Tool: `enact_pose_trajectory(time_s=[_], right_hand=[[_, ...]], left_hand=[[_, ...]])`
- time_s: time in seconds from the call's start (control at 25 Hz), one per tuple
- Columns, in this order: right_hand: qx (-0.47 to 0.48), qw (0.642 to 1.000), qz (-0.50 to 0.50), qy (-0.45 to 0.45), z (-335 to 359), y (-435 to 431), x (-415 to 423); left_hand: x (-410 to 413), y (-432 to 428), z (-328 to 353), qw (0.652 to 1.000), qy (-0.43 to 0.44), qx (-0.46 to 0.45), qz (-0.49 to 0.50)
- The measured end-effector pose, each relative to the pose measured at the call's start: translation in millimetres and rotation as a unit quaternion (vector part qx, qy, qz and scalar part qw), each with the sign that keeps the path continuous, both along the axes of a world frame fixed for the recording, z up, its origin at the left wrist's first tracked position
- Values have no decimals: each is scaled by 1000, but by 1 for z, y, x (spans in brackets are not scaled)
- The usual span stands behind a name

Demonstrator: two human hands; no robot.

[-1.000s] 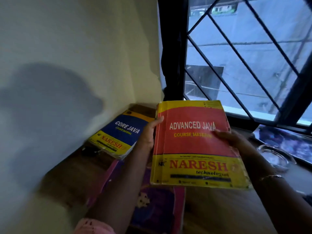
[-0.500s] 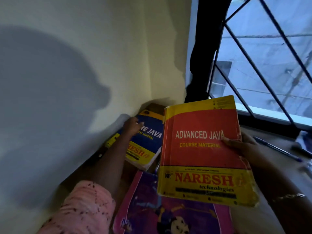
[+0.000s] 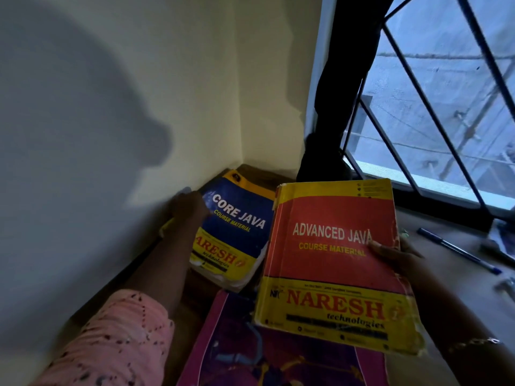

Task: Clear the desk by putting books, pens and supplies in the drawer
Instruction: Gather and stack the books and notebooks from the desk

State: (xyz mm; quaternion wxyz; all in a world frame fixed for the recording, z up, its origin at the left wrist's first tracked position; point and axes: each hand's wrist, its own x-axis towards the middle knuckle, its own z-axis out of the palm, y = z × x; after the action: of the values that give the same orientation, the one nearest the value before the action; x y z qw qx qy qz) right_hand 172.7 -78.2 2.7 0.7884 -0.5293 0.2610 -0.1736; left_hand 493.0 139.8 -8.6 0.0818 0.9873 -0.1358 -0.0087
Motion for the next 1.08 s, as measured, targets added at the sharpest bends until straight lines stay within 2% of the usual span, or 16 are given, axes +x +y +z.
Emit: enact_pose_trajectory(time_s=[0.08,0.36,0.56,0.64,0.8,0.96,1.08], right_hand=[[1,1000,-4,3,-1,0,-2],[12,999,-37,-29,2,2,-15],[10,993,-54,-100,18,3,-28],[11,989,-62,-134,27,4,-32],[19,976,-86,-202,47,-3,-49],[19,956,-123,-267,56,-21,-92],[8,950,-137,-280,73,-28,-96]], left_hand=[[-1,1,9,999,-32,-29,-32],[-43,-19,94,988,-57,-122,-80],[-102,-30,147,960,-161,-170,-151],[-114,-33,156,943,-147,-234,-185],[-148,-51,156,856,-6,-456,-244],[-218,-90,144,770,144,-566,-259],[-231,-97,143,708,210,-629,-245]])
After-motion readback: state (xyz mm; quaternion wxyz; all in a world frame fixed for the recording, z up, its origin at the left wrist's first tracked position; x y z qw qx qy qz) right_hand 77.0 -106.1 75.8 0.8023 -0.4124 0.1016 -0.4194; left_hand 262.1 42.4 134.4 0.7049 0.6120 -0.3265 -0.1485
